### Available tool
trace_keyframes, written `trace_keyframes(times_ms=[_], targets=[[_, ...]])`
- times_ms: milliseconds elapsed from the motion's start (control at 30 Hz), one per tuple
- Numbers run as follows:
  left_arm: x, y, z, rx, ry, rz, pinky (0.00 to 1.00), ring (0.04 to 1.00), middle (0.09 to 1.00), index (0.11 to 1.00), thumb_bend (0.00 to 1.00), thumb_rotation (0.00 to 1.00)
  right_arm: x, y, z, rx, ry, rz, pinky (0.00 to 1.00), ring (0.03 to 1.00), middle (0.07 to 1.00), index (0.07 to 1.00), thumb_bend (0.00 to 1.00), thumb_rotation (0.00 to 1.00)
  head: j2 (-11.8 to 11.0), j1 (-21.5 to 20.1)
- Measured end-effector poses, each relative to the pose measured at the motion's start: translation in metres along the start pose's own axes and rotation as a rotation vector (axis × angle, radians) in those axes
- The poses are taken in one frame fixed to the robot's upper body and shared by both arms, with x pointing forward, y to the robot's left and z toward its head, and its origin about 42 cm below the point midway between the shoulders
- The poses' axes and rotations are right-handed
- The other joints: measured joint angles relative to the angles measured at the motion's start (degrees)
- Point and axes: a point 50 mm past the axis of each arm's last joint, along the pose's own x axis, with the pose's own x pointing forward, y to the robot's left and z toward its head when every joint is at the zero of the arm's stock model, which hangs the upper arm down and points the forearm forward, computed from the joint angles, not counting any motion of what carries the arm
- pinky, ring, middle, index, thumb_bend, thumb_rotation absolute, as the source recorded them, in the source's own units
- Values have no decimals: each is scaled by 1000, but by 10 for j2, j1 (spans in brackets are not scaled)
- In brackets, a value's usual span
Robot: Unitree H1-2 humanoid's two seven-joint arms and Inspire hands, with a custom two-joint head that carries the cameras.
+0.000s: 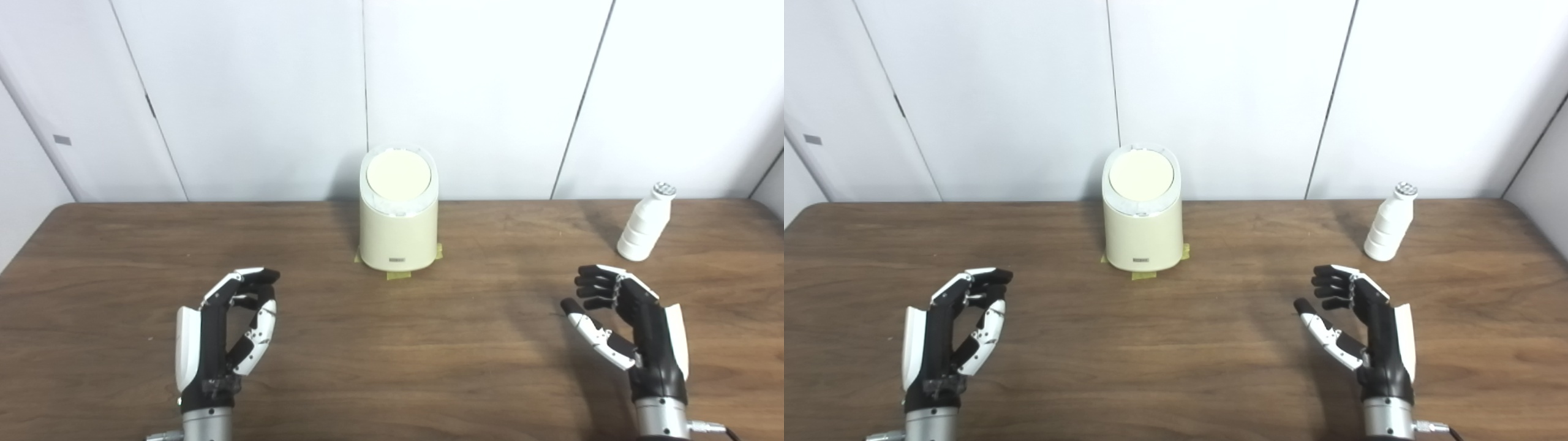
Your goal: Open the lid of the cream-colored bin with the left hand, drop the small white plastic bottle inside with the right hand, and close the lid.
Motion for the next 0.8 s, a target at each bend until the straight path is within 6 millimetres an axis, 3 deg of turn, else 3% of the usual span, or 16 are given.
trace_keyframes(times_ms=[800], targets=[[0, 0, 0, -4, 1, 0, 527, 618, 646, 626, 210, 468, 0, 0, 0, 9, 1, -1, 524, 591, 615, 618, 318, 232, 0, 0]])
